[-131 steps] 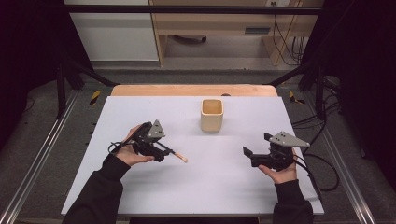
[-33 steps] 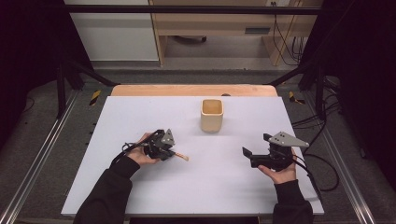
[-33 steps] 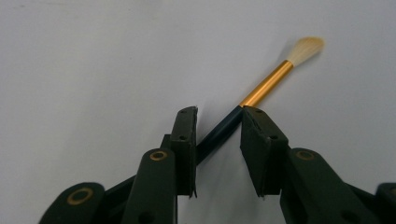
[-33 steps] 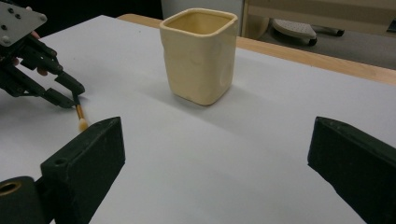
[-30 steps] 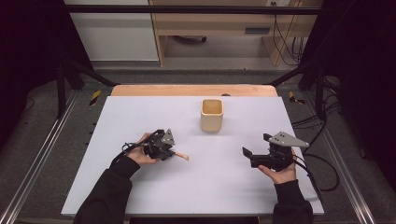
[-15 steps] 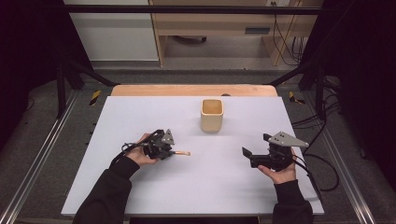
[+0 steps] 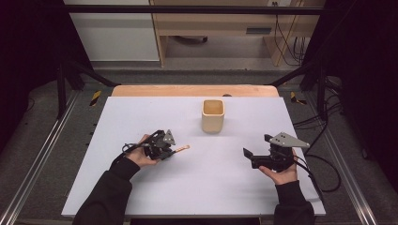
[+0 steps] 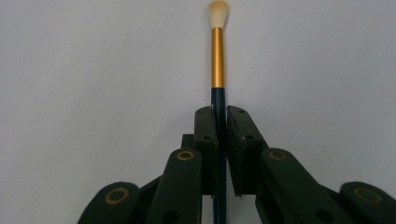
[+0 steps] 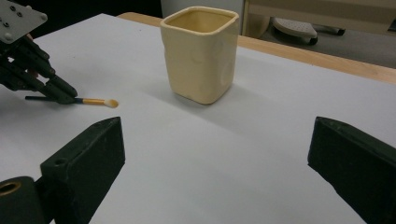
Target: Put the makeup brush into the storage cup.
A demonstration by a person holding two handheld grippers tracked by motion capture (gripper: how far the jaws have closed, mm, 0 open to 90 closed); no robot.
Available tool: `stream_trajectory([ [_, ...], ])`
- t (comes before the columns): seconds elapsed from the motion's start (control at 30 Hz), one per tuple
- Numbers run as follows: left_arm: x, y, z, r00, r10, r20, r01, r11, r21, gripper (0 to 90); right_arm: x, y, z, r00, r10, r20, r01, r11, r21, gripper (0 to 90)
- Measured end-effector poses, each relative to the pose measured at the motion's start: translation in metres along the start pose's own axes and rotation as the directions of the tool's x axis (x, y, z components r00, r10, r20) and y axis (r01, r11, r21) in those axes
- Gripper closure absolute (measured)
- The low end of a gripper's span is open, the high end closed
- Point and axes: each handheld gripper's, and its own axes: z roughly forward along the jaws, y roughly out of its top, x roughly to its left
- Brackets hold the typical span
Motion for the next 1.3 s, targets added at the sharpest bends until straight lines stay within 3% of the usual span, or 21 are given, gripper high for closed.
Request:
stream_trajectory([
  [0.3,0.002,0.0,0.0,0.9986,-0.052,0.008,0.052,0.9986,0.011,81.5,0.0,0.0,0.0,1.0,-0.003,-0.002,0.003,1.0,0.002,4.1],
  [0.4,0.004,0.0,-0.003,0.9977,-0.066,0.017,0.066,0.9978,-0.005,77.4,0.0,0.0,0.0,1.0,0.001,-0.003,-0.001,1.0,0.001,4.1],
  [0.57,0.006,0.002,-0.009,0.9934,-0.11,0.032,0.112,0.9923,-0.054,72.1,0.0,0.0,0.0,1.0,0.004,-0.002,-0.004,1.0,-0.002,4.1],
  [0.83,0.008,0.001,-0.003,0.9838,-0.174,0.044,0.176,0.9828,-0.056,68.3,0.0,0.0,0.0,1.0,0.002,-0.001,-0.002,1.0,-0.002,4.1],
  [1.17,0.007,0.003,0.003,0.978,-0.2,0.059,0.202,0.9789,-0.029,71.5,0.0,0.0,0.0,1.0,0.002,-0.002,-0.002,1.0,-0.001,4.1],
  [1.3,0.007,0.003,0.003,0.9785,-0.198,0.056,0.199,0.9799,-0.007,73.9,0.0,0.0,0.0,1.0,0.003,-0.002,-0.003,1.0,0.0,4.1],
])
